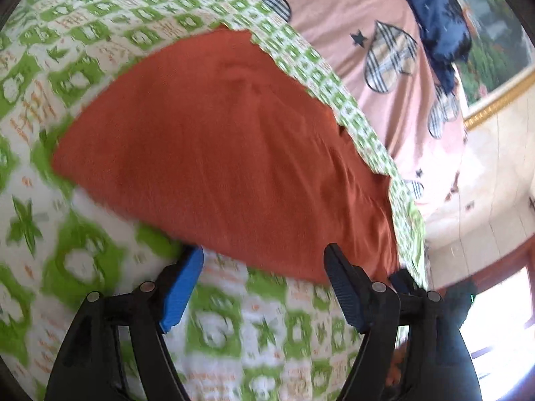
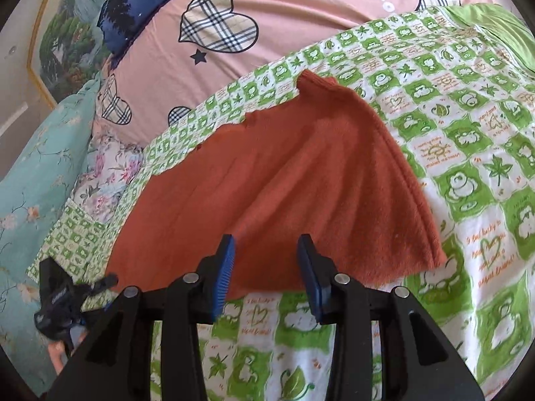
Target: Fold small clothes
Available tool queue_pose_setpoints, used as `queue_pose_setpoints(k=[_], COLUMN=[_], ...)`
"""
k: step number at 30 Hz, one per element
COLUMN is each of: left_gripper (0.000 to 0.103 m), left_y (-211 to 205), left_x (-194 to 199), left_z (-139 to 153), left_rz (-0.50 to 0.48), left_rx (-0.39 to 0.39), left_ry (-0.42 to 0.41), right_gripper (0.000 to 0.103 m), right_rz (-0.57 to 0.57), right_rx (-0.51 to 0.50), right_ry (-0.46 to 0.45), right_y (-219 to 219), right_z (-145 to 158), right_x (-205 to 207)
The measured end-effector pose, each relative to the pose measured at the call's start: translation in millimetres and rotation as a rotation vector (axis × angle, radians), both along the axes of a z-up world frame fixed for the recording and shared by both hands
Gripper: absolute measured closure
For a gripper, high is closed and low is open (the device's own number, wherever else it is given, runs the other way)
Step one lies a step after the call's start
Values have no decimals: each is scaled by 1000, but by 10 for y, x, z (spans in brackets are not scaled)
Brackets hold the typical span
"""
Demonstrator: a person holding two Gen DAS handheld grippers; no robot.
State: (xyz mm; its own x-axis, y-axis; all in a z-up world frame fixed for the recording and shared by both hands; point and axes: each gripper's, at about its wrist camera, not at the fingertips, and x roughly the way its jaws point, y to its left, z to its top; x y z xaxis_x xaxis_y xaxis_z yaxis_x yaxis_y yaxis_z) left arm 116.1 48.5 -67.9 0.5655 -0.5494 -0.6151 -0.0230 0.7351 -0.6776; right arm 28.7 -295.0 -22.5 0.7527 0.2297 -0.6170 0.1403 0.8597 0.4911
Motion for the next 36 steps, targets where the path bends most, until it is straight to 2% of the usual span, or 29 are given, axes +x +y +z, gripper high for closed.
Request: queue_pose_setpoints(k=[3,6,9,10,11,13,17,22,25,30,36], left_gripper=[29,40,67,85,88,91,93,93,93,94,95], left_y=[130,219,325,351,381,395,233,-392,-754,-1242,-1539], left_x=[144,268,378,408,442,452,405,361,349,353,321], left_z=[-23,1,29,27,33,83,364,789,886,834,469], left_rz=[67,111,153,157,148,142,114,-40,-126,-214,-295], left_rx=[-12,19,62,64,60,67,163,333,364,424,457], left_ry=[7,0,-8,-9,-15,-36,-117,-265,-320,-342,-286], right_gripper=[60,59,57,56,56,56,56,56,56,56,56], right_rz=[13,41,78,86,91,97,98,106,104,106,151], right_rx=[11,16,6,7,11,24,40,65,87,114,160], right_ry=[25,63,94,103,109,117,120,115,110,107,130], right_y=[34,75,116,119,113,84,-4,-93,-174,-270,-207], right_z=[2,11,25,26,25,29,62,115,150,187,135], right_x=[-47,-71,-68,-62,-57,-29,57,158,223,308,537])
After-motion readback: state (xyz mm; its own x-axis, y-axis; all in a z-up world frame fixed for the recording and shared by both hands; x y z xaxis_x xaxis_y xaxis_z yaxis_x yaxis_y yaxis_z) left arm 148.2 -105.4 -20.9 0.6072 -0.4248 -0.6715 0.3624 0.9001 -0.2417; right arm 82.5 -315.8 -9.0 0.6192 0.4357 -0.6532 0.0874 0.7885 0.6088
